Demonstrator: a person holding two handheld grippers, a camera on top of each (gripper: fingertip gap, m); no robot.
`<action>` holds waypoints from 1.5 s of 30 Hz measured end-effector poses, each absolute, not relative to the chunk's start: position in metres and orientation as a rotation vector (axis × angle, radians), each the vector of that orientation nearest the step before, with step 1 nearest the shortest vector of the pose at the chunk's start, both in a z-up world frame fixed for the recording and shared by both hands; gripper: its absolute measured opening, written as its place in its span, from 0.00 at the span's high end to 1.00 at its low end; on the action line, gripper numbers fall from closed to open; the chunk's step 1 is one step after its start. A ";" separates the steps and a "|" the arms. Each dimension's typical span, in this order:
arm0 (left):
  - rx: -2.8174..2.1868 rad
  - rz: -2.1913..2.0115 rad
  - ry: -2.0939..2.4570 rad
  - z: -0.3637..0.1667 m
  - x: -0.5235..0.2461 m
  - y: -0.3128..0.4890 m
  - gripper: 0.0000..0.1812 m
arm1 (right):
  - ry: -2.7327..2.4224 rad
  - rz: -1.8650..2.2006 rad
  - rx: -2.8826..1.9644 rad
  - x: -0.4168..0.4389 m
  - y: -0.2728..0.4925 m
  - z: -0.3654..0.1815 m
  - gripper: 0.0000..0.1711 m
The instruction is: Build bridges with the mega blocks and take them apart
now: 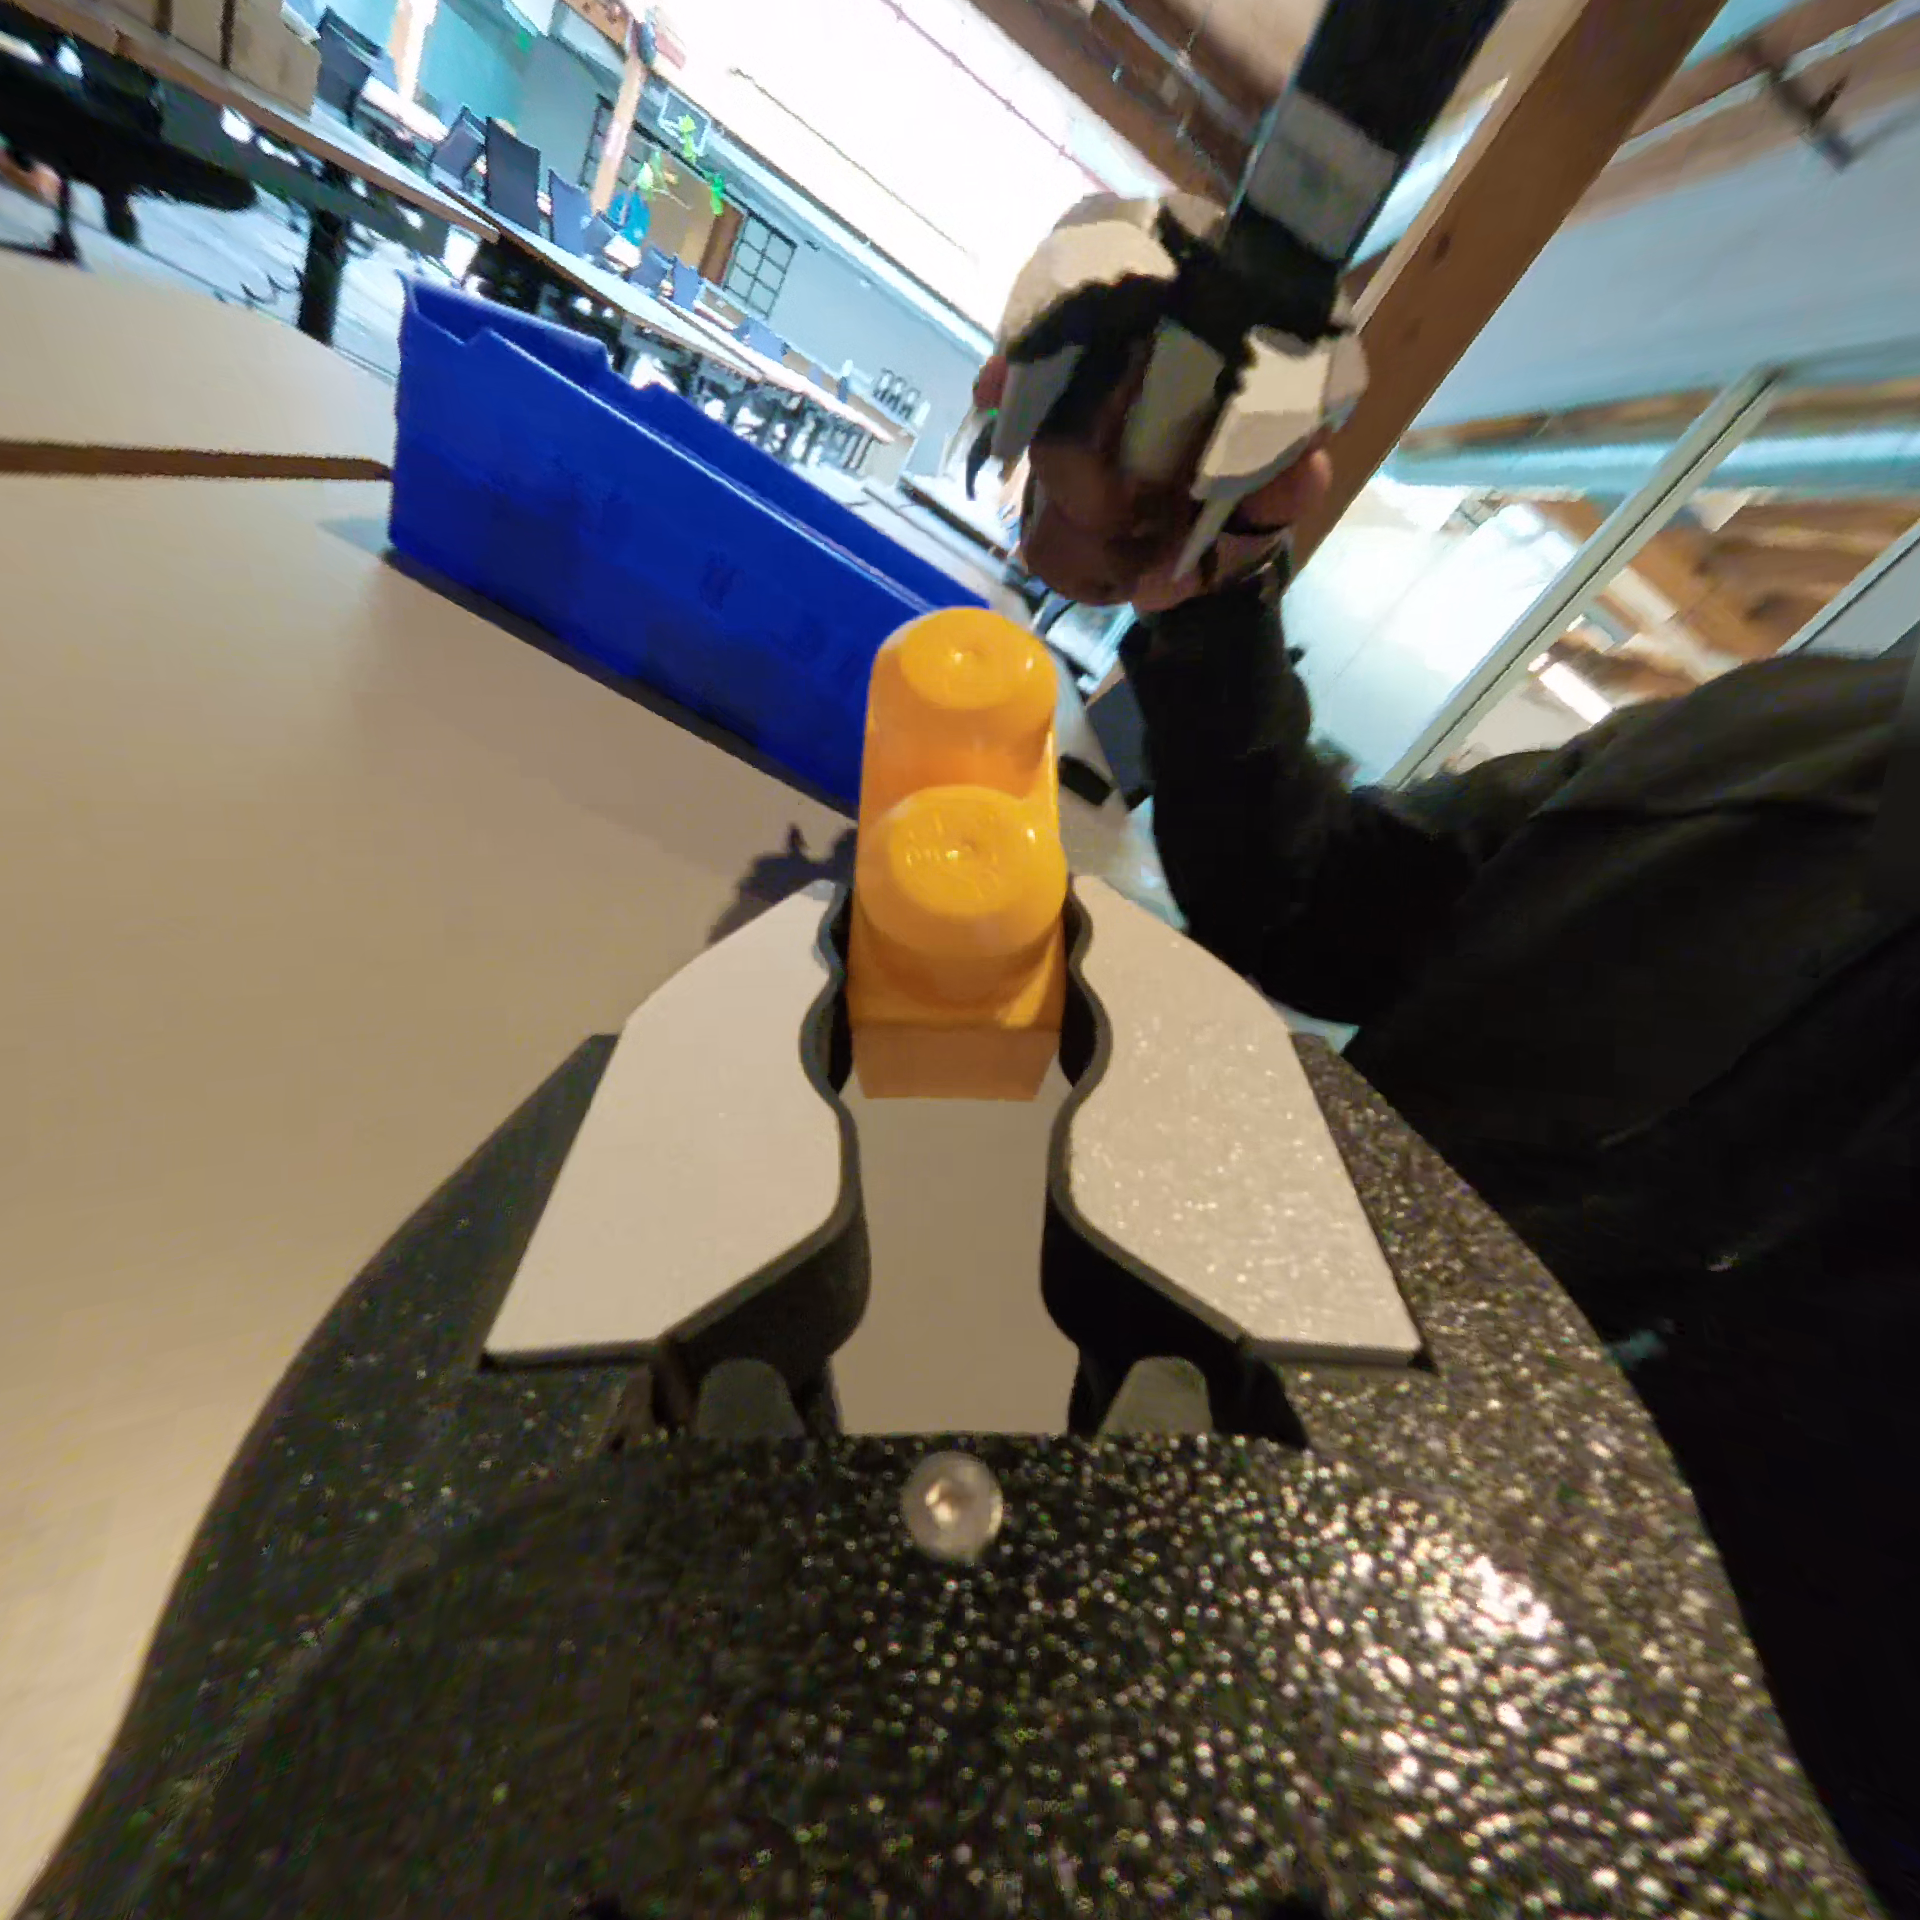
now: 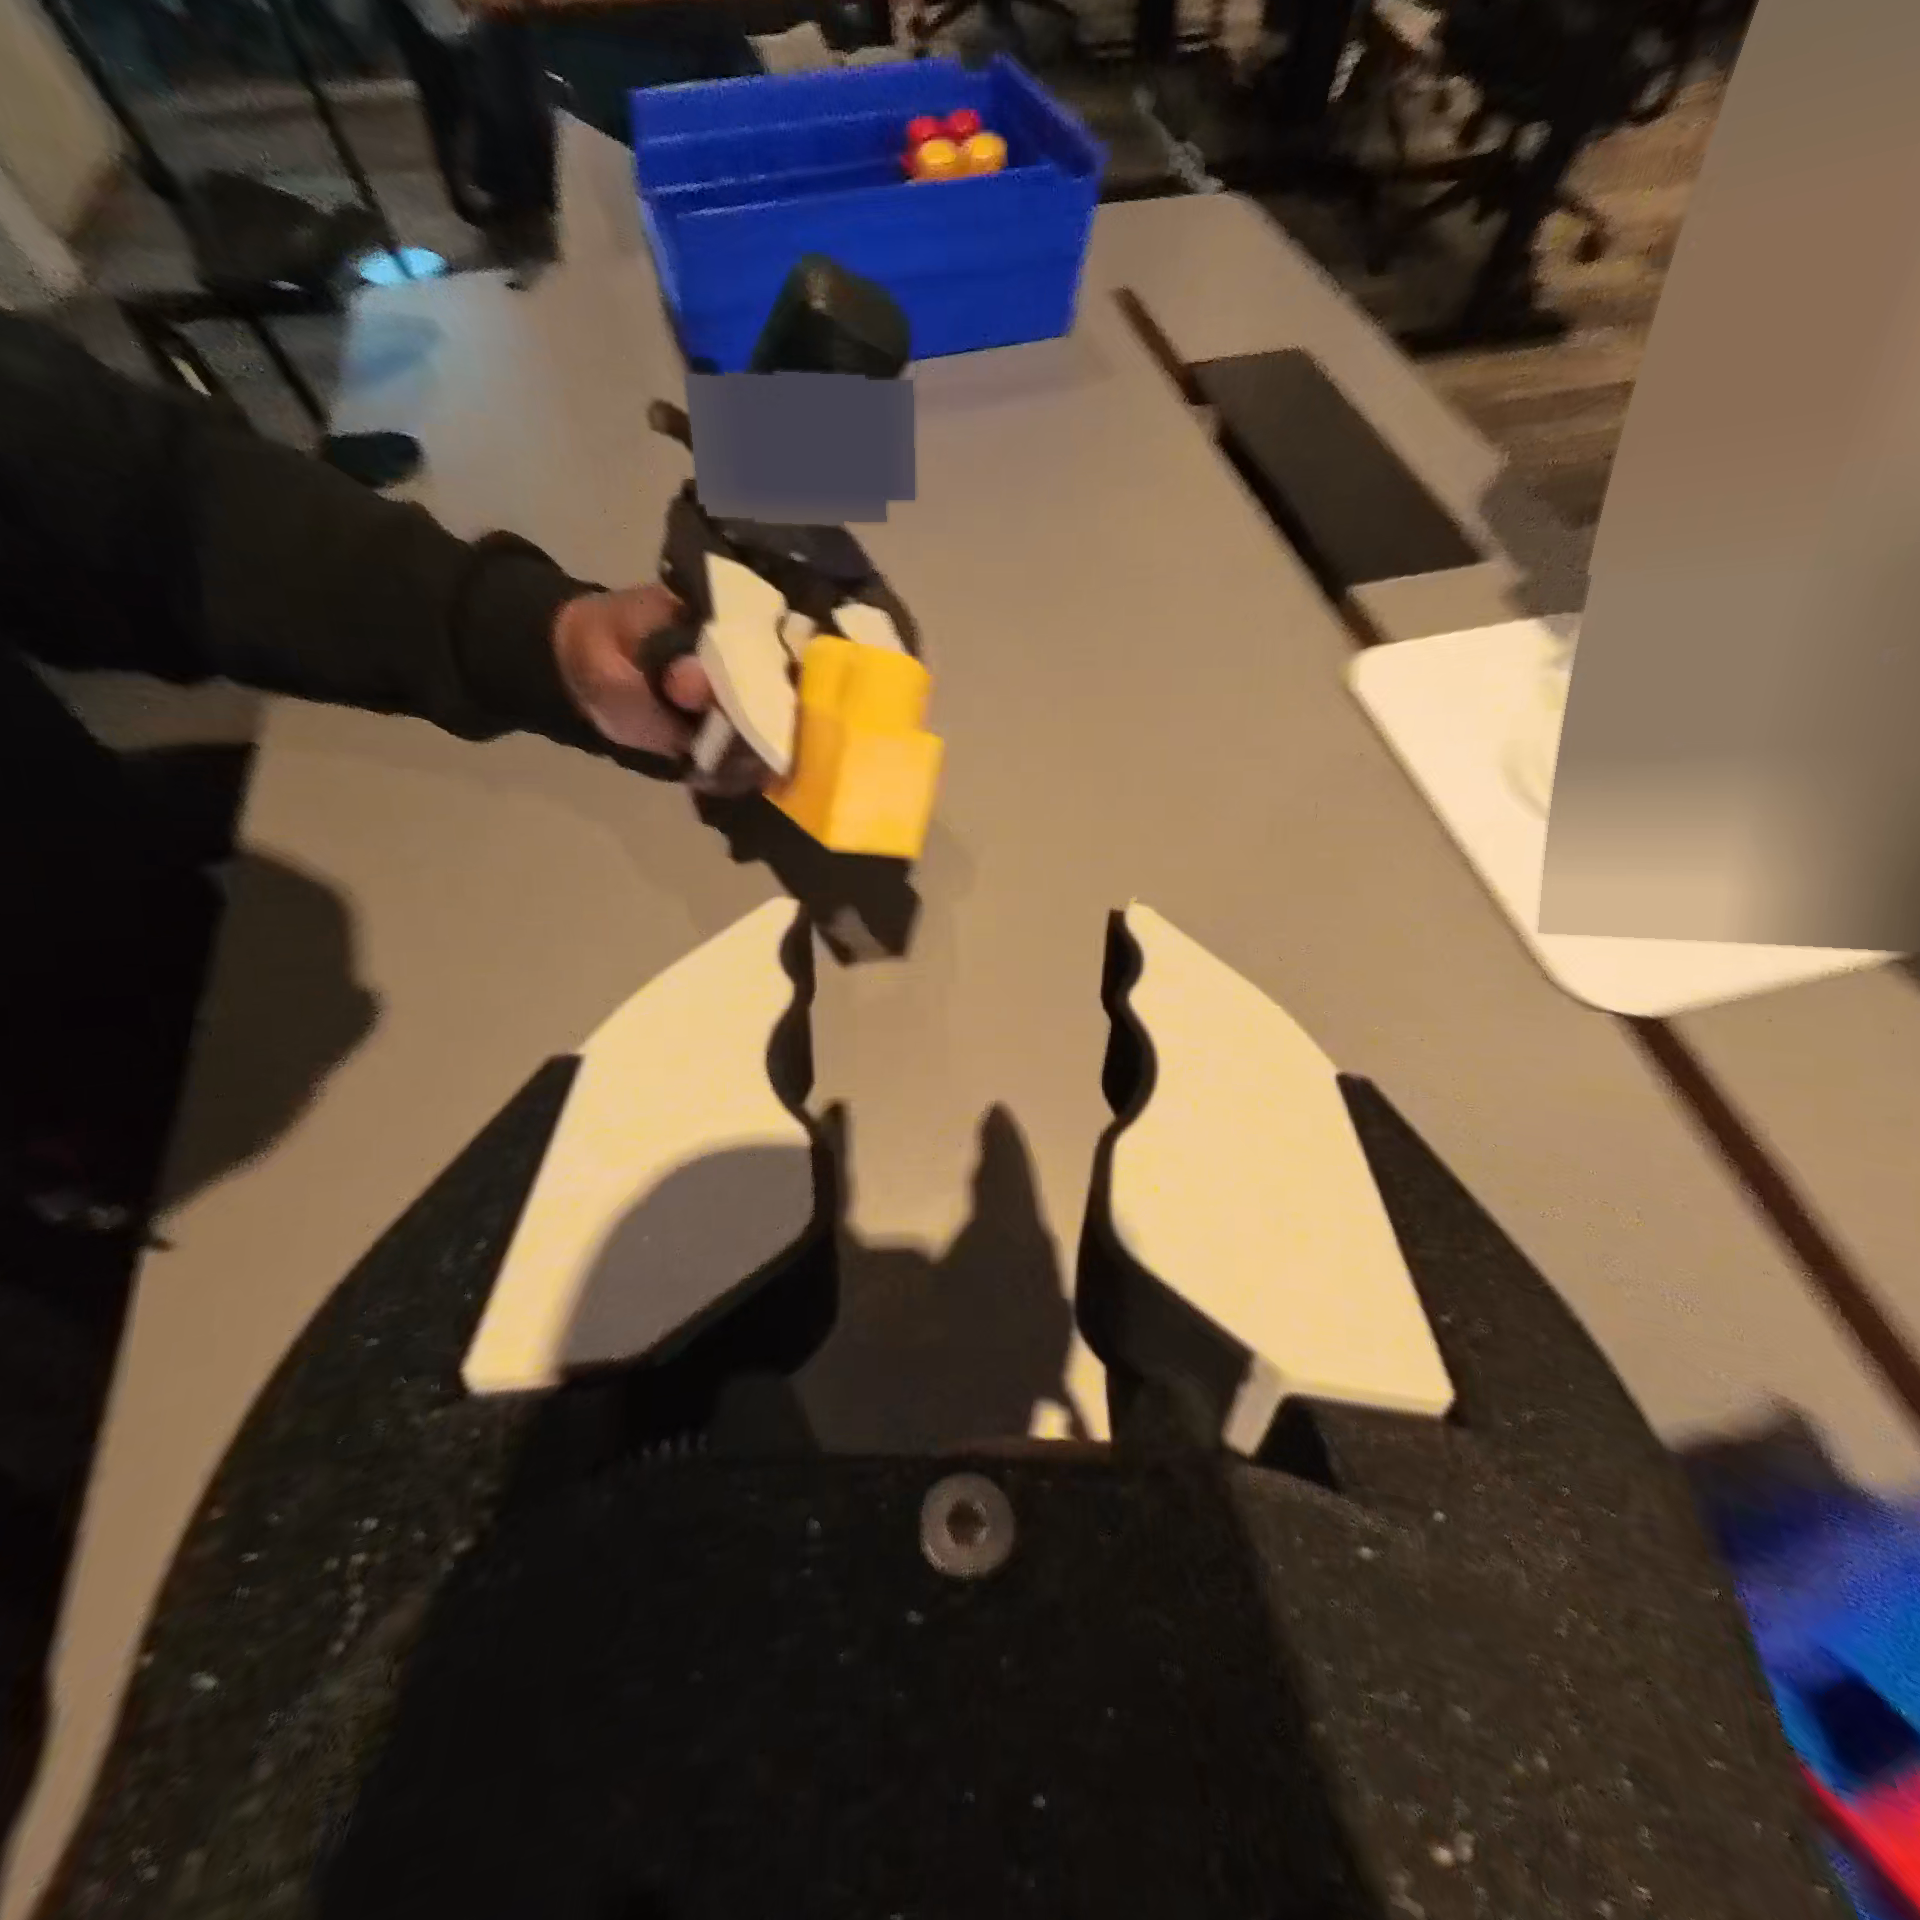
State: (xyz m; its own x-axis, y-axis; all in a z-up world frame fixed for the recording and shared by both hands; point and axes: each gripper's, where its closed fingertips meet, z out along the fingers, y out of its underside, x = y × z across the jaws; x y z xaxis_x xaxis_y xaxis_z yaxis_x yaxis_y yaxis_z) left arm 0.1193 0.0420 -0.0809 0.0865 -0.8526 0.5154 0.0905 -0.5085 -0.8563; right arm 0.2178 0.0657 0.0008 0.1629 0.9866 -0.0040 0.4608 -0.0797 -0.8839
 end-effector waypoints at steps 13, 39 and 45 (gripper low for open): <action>-1.542 -1.366 1.005 -0.087 0.133 0.024 0.80 | -1.447 1.236 -1.787 0.136 0.027 -0.089 0.72; -1.549 -1.506 0.883 -0.082 0.124 0.035 0.81 | -0.737 -0.471 -2.447 0.519 0.206 -0.077 0.78; -1.545 -1.512 0.885 -0.081 0.124 0.035 0.83 | -0.758 -0.647 -2.588 0.543 0.198 -0.108 0.77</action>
